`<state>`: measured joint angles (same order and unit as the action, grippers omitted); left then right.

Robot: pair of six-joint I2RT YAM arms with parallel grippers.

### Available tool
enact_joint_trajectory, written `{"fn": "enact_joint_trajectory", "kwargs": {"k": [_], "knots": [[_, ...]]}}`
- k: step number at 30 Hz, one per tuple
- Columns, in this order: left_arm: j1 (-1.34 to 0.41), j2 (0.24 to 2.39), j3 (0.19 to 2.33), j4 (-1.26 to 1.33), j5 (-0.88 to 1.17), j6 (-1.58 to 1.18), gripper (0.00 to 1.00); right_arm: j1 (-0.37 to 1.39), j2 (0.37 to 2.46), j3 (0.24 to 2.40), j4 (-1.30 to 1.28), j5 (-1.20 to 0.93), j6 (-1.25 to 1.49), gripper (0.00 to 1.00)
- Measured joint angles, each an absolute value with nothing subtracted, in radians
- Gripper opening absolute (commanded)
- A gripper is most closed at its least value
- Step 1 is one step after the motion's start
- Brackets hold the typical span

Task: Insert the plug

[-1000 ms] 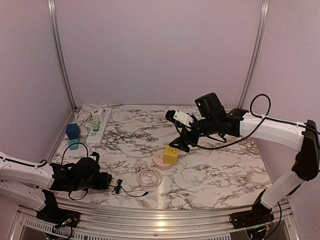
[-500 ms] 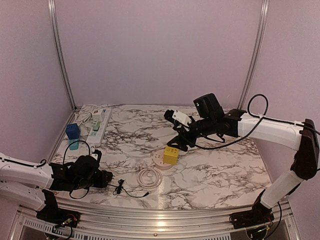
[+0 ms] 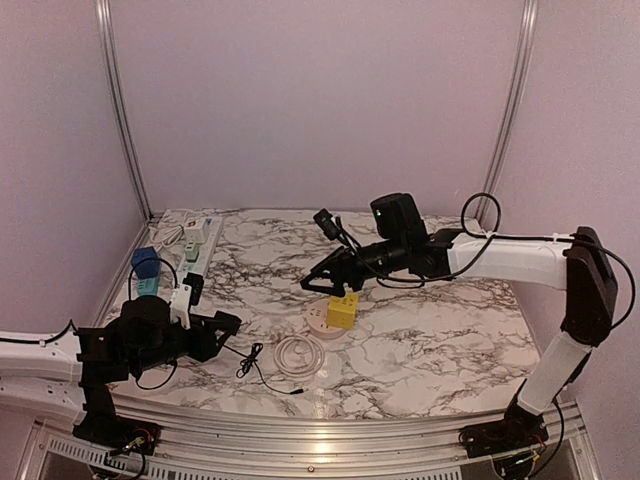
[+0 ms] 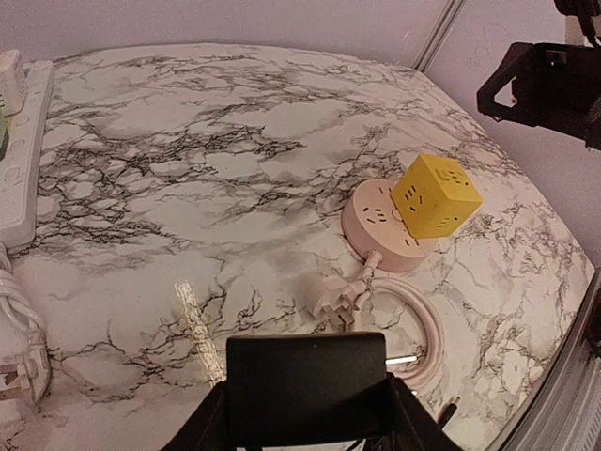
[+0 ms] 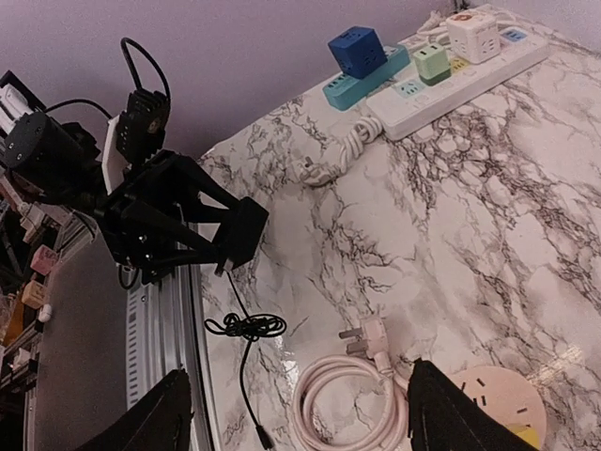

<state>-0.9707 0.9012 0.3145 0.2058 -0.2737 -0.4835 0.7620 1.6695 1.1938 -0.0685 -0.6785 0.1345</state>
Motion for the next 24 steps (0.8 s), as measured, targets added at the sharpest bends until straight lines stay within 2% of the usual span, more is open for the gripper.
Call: {"fn": "enact_joint_trajectory", "kwargs": {"k": [12,24], "knots": [[-1.166,0.944,0.323,0.308,-0.418,-0.248,0.18,0.909,1.877,1.266,0.077,-0.857,0.36,0.75],[-1.309,0.979,0.336,0.393,-0.596,-0.102,0.18,0.933,1.918,1.274,0.181,-0.916,0.463,0.73]]}}
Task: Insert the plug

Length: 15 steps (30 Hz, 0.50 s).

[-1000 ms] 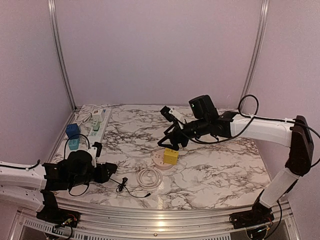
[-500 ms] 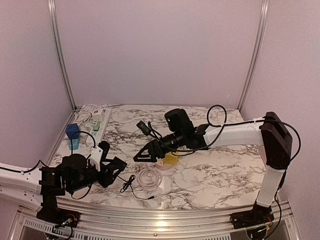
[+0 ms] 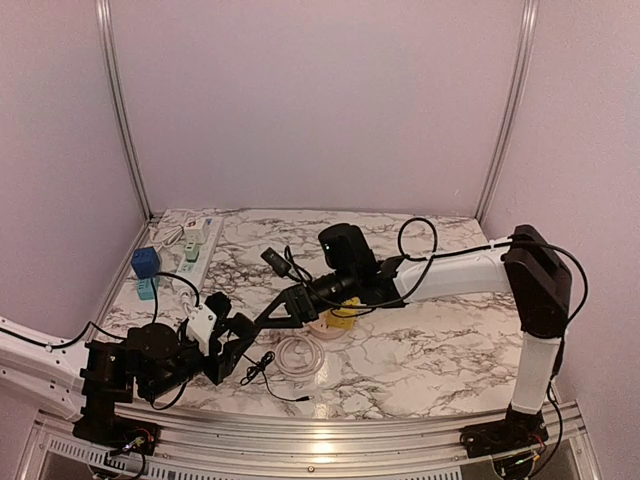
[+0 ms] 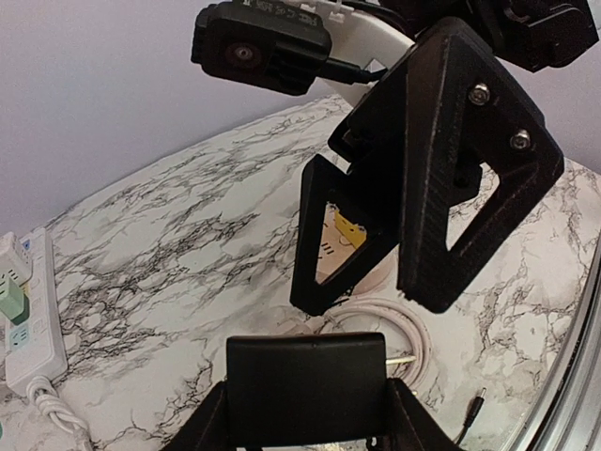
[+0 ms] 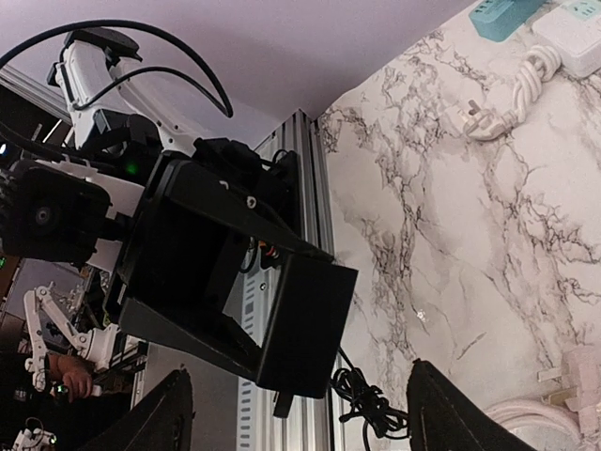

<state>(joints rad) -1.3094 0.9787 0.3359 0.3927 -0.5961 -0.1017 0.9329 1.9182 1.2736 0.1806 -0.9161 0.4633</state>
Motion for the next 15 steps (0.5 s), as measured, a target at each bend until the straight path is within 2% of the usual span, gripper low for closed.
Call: {"fn": "enact_joint_trajectory", "kwargs": {"k": [15], "knots": [[-1.362,1.031,0.364,0.422,-0.685,-0.036,0.18,0.977,1.969,1.312,0.209,-0.946,0.503,0.57]]}}
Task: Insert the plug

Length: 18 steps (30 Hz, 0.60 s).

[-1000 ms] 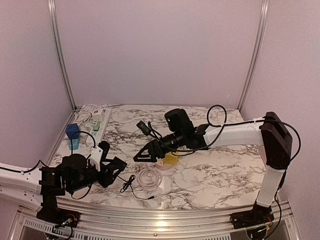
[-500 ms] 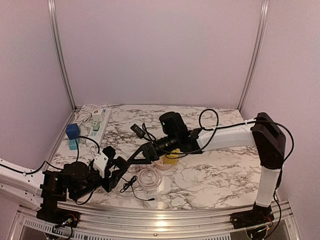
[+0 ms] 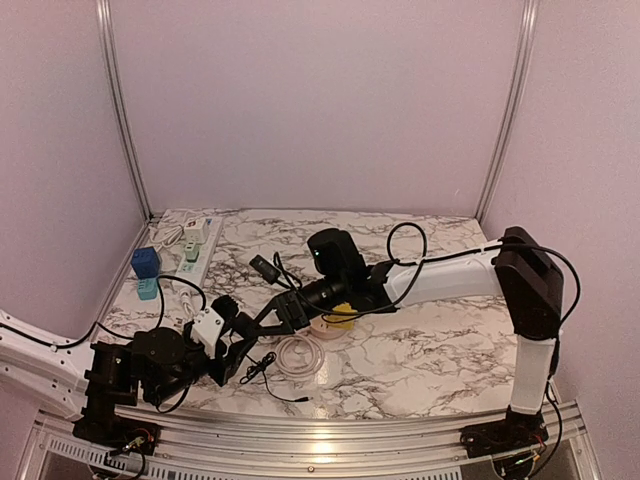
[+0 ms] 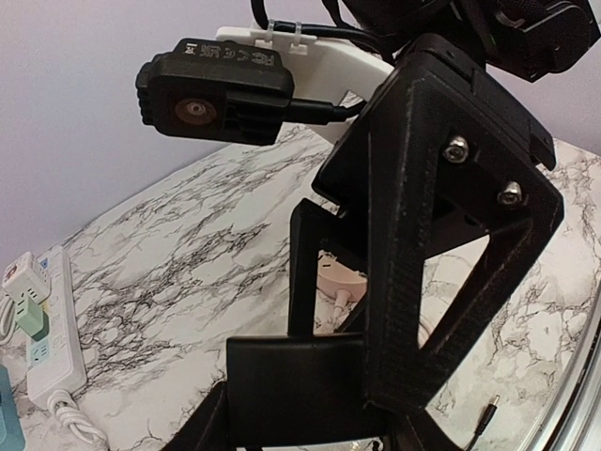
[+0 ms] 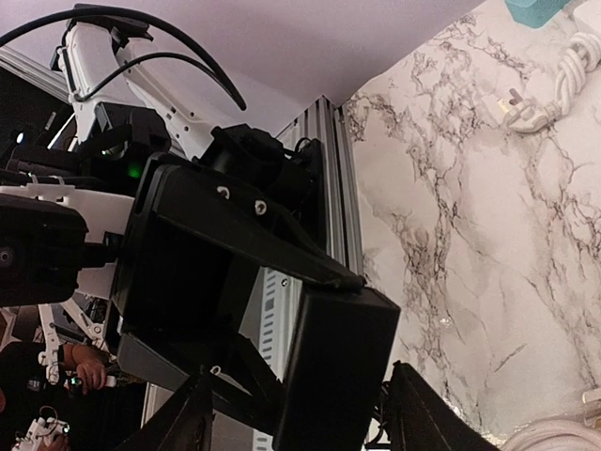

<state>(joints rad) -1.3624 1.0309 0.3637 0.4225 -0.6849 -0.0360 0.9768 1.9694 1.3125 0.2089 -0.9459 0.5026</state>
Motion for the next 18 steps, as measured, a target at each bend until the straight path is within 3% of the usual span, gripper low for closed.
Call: {"fn": "enact_joint_trajectory", "kwargs": {"k": [8,13,18], "knots": [[-1.371,1.056,0.367,0.424,-0.714,-0.032,0.18,0.977,1.975,1.313,0.207,-0.948,0.506,0.39],[-1.381,1.063,0.378,0.425,-0.731,-0.016,0.19,0.975,1.992,1.328,0.201,-0.948,0.51,0.2],[-1.385,1.068,0.379,0.423,-0.753,0.006,0.27,0.974,2.003,1.345,0.188,-0.949,0.546,0.14]]}}
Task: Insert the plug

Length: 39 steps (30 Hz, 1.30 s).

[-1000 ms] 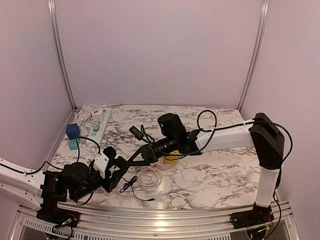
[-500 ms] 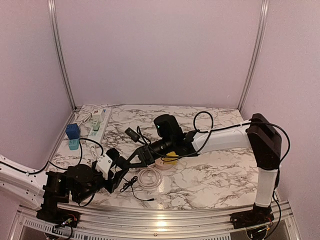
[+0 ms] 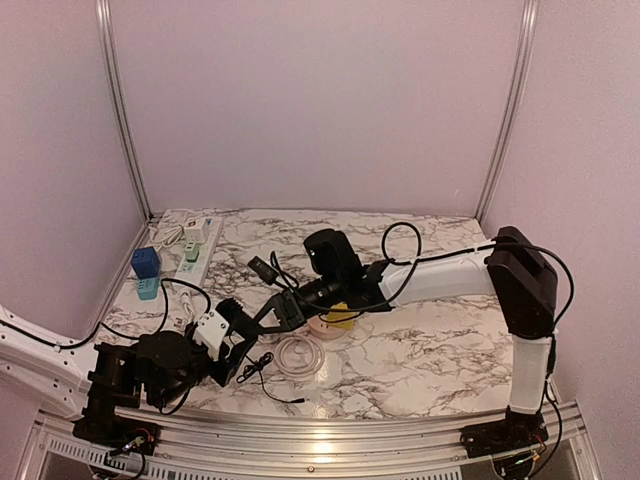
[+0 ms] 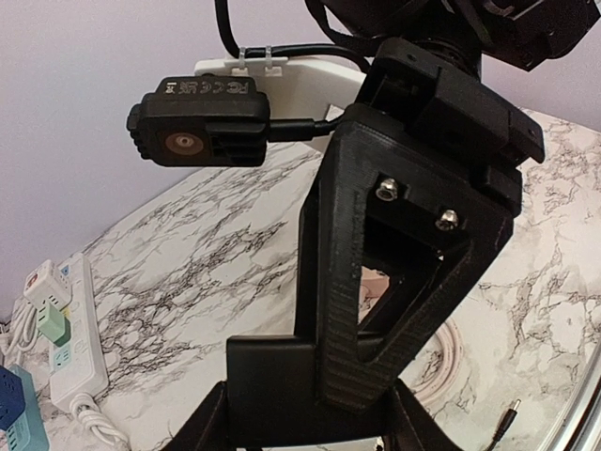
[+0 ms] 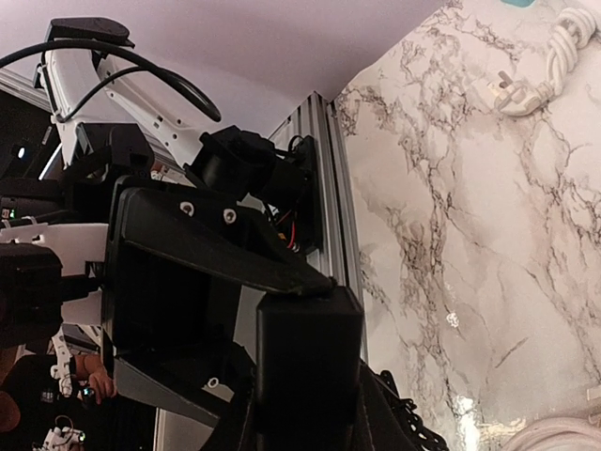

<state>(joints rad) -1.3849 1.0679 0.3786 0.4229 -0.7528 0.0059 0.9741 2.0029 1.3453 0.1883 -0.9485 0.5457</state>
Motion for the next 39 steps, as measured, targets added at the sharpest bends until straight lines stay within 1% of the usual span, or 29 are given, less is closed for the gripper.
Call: {"fn": "enact_joint_trajectory", "kwargs": {"k": [2,4,5,7,9,10,13,19,25,29,35,39], "knots": [[-1.388,1.068,0.379,0.423,-0.758,0.006,0.36,0.974,2.004,1.346,0.187,-0.951,0.547,0.12],[-1.391,1.068,0.379,0.423,-0.761,0.006,0.5,0.974,2.004,1.346,0.187,-0.953,0.547,0.11],[-1.391,1.068,0.379,0.423,-0.761,0.006,0.6,0.974,2.004,1.348,0.186,-0.953,0.547,0.1],[-1.393,1.066,0.379,0.424,-0.764,-0.001,0.75,0.974,2.006,1.357,0.178,-0.958,0.541,0.1],[-1.395,1.061,0.379,0.423,-0.757,0.006,0.96,0.975,2.006,1.369,0.165,-0.962,0.522,0.1],[-1.396,1.054,0.379,0.424,-0.75,-0.002,0.99,0.975,2.006,1.381,0.155,-0.963,0.508,0.1],[-1.398,1.02,0.377,0.424,-0.73,-0.003,0.99,0.975,2.006,1.398,0.142,-0.965,0.47,0.1],[-1.4,0.867,0.332,0.422,-0.683,-0.036,0.99,0.972,2.006,1.399,0.083,-0.963,0.374,0.11],[-1.386,0.664,0.262,0.418,-0.618,-0.098,0.99,0.971,1.985,1.397,-0.046,-0.917,0.144,0.14],[-1.328,0.572,0.227,0.408,-0.535,-0.162,0.99,0.974,1.932,1.376,-0.091,-0.877,-0.003,0.14],[-1.185,0.529,0.186,0.393,-0.336,-0.262,0.99,0.98,1.839,1.315,-0.081,-0.854,-0.126,0.15],[-1.155,0.577,0.184,0.403,-0.205,-0.289,0.99,0.98,1.821,1.301,-0.081,-0.855,-0.171,0.15]]}}
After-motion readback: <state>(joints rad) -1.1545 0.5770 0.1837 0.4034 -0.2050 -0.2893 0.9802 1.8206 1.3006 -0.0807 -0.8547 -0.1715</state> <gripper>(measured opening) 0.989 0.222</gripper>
